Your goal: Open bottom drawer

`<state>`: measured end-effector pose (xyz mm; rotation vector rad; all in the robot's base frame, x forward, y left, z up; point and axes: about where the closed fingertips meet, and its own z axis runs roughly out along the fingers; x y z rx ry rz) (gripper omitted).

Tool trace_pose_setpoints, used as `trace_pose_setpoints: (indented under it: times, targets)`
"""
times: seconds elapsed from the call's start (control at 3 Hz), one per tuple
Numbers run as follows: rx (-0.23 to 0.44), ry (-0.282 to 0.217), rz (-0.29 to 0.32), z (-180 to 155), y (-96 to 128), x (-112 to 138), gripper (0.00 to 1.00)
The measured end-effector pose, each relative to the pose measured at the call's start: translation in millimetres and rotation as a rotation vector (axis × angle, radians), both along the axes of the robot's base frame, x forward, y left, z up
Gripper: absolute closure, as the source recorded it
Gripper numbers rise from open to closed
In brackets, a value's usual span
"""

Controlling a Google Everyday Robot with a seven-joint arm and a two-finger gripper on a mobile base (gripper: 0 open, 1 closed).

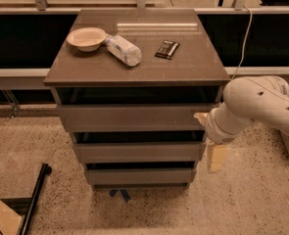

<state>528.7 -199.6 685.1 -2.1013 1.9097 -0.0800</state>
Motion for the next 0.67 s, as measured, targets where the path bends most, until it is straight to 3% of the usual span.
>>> trace_pose_setpoints:
  times: [0.33, 0.67]
  targets:
    - [-0.060, 0.028, -0.017, -25.5, 2.5, -5.8, 0.00]
    - [-0.081, 0.022, -0.031, -65.8, 5.2, 6.2, 0.00]
